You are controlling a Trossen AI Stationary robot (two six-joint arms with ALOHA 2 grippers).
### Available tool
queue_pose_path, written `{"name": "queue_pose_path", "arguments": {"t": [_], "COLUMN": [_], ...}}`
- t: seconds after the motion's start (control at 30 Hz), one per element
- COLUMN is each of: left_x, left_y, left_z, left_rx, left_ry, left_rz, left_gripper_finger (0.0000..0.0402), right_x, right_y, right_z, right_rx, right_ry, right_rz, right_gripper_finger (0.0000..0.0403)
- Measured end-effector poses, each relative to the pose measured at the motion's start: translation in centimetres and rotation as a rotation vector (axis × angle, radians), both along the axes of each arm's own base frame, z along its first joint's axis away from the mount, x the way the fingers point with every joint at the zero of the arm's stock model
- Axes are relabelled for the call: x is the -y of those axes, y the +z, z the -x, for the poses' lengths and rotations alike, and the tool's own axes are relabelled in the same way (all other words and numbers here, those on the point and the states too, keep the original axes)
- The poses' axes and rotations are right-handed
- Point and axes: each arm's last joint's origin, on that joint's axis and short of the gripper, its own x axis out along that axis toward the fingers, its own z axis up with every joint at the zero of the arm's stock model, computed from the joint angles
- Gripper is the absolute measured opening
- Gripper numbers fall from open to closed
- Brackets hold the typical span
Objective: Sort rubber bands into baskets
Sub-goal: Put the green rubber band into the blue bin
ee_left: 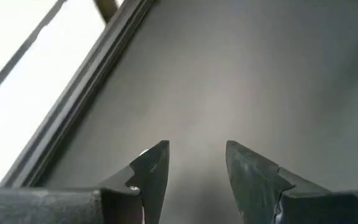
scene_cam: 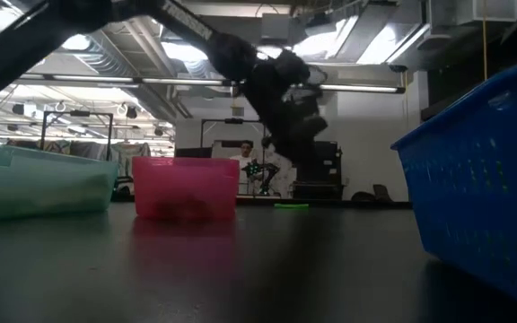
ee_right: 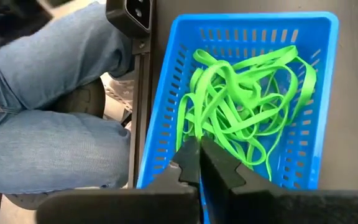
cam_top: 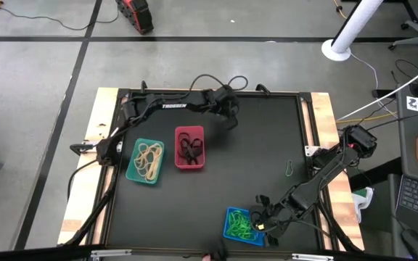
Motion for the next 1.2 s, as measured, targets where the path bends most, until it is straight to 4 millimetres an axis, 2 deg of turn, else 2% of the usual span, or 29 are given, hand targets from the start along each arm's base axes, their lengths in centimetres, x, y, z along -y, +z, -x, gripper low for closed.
{"name": "queue_pose_path", "arguments": {"t": [0.1,0.23,0.5,0.67,0.93,1.2], "left_x": [-1.0,-1.5,-1.6,-1.4,-1.2,-1.9], "left_y": [-1.3,-1.1,-1.2,-1.6,-2.1,-2.5], "left_z": [0.2,0.3,0.5,0.9,1.7,2.7], "left_rx": [-0.025,-0.025,-0.04,-0.095,-0.19,-0.257], "left_ry": [0.037,0.082,0.088,0.086,0.086,0.097], "left_rz": [-0.001,-0.04,-0.029,-0.004,0.034,0.059], "left_gripper_finger": [0.0157,0.0157,0.0157,0.0157,0.0145,0.0141], "right_x": [0.0,0.0,0.0,0.0,0.0,0.0], "right_y": [0.0,0.0,0.0,0.0,0.0,0.0], "right_z": [0.0,0.0,0.0,0.0,0.0,0.0], "right_rx": [0.0,-0.006,-0.009,0.0,0.001,0.001], "right_ry": [0.0,0.007,0.01,0.0,-0.001,-0.002], "right_rz": [-0.001,-0.006,-0.01,0.0,0.0,0.001], "right_gripper_finger": [0.0005,0.0019,0.01,0.013,0.0134,0.0134]}}
